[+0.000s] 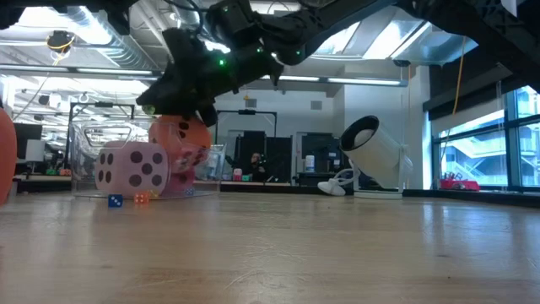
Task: Pick & Place Dice
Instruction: Put the small green die into the transparent bin
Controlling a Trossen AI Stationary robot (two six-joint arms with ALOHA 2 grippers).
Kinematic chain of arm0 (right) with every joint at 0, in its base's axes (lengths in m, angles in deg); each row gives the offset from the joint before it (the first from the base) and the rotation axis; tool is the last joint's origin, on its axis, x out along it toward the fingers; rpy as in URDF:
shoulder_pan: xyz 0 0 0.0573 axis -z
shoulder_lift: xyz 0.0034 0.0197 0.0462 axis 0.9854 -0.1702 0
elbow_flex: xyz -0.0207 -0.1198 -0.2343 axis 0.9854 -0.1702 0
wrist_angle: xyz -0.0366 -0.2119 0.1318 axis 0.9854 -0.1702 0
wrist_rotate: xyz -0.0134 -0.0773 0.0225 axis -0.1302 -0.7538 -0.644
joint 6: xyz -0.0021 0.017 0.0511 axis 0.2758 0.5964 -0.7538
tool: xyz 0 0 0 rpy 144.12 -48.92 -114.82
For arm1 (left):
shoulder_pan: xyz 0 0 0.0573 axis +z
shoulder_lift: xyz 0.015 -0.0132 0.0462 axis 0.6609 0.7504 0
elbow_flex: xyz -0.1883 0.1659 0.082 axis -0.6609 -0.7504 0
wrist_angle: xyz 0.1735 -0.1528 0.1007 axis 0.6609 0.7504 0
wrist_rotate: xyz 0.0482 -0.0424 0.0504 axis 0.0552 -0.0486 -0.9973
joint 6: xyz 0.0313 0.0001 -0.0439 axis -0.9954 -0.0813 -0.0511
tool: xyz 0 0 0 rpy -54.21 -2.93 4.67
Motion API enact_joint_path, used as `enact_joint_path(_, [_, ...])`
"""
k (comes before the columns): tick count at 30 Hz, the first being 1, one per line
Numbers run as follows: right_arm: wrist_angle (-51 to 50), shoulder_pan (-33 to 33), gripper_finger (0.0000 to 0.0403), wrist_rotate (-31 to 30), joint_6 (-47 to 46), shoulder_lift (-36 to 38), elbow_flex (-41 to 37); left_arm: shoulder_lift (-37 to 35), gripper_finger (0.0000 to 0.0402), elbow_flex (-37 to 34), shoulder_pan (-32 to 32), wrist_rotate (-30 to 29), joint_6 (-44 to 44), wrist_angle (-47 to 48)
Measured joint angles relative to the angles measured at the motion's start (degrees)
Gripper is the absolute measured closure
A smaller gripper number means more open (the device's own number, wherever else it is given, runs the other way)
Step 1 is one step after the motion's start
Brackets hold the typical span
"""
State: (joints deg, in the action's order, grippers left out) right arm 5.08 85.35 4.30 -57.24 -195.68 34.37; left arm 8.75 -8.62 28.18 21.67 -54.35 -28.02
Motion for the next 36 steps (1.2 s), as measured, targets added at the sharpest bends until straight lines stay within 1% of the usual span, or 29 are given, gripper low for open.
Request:
enact_joint_path(2, [-2.75, -0.01, 0.0273, 0.87, 1.27, 0.00, 1.83, 0.00, 0.0398, -0.01, 0.00, 0.00, 0.09, 0.00])
enact_joint_path(7, [-9.02, 0.00, 0.0273, 0.92, 4.37, 0.03, 6.28, 0.00, 0.0398, -0.01, 0.00, 0.00, 0.42, 0.00])
enact_joint_path(11, [-11.02, 0.00, 0.0273, -2.37, 6.98, 0.04, 7.27, 0.00, 0.0398, -0.01, 0.00, 0.12, 0.44, 0.00])
enact_joint_path(16, [-11.41, 0.00, 0.0273, -8.68, 9.56, 0.04, 7.29, 0.00, 0.0398, 0.00, 0.00, 1.44, 0.46, -0.11])
enact_joint_path(21, [-11.10, 0.00, 0.0273, -11.83, 10.68, 0.04, 7.29, 0.00, 0.0398, -0.01, 0.00, 1.46, 0.46, -0.37])
enact_joint_path(30, [-10.34, 0.00, 0.0273, -12.21, 12.15, -0.60, 7.40, 0.00, 0.0398, 0.02, 0.00, 1.49, 0.48, -0.46])
enact_joint_path(36, [-9.16, -0.04, 0.0273, -12.17, 12.37, -2.47, 7.47, 0.00, 0.0398, 0.02, 0.00, 1.54, 0.48, -0.47])
